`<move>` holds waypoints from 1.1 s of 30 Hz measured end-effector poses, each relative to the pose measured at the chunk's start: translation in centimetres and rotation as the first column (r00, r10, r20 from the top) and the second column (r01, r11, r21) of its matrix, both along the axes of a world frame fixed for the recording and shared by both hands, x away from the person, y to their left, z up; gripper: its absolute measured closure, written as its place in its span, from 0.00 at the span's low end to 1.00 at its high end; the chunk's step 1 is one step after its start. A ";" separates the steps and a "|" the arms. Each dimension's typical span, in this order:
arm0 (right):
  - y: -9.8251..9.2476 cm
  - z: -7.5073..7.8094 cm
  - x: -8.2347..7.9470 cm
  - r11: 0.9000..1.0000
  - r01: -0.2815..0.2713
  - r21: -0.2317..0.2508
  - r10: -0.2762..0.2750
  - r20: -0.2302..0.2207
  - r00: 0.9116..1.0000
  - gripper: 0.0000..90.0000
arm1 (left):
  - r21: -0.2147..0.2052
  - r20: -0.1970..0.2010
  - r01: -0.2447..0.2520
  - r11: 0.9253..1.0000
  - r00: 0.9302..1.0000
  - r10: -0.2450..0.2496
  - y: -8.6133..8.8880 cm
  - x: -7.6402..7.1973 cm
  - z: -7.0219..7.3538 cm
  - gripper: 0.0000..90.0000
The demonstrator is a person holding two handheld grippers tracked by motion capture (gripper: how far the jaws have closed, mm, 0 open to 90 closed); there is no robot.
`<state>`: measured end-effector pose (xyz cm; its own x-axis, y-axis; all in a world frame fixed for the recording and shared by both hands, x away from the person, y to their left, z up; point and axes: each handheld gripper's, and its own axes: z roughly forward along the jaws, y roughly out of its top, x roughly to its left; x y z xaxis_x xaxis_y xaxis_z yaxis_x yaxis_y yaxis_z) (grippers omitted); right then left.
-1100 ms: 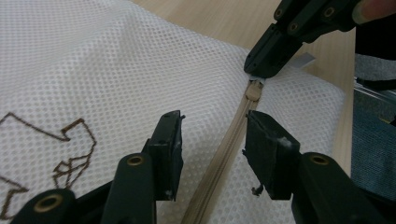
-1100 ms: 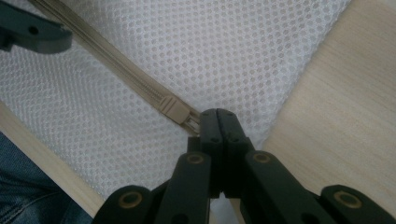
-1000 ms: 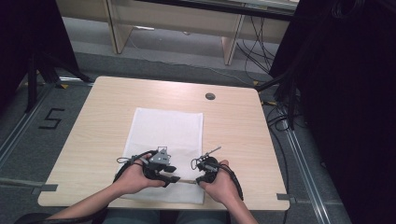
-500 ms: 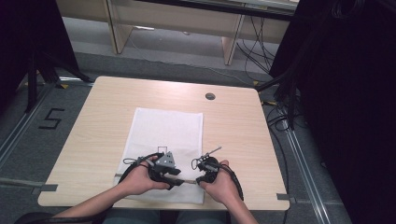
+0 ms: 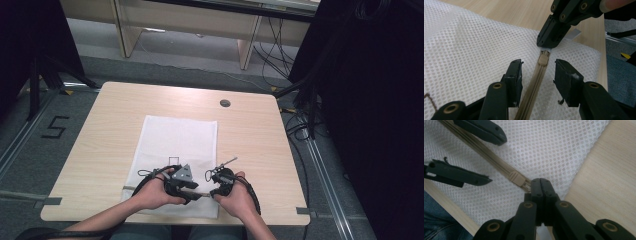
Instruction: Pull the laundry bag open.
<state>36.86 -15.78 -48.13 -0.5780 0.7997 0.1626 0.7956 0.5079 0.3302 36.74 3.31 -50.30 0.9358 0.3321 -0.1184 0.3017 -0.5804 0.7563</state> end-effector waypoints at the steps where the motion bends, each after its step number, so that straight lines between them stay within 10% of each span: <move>1: 0.1 0.1 -0.1 1.000 0.014 -0.002 -0.014 -0.007 1.000 1.00 | -0.002 0.003 0.009 1.000 1.000 -0.009 -0.2 0.0 -0.1 0.64; 33: -0.1 -0.1 0.1 1.000 -0.001 0.012 0.001 0.004 1.000 1.00 | 0.035 0.082 0.074 0.997 0.994 -0.077 -2.3 -0.1 -1.1 0.75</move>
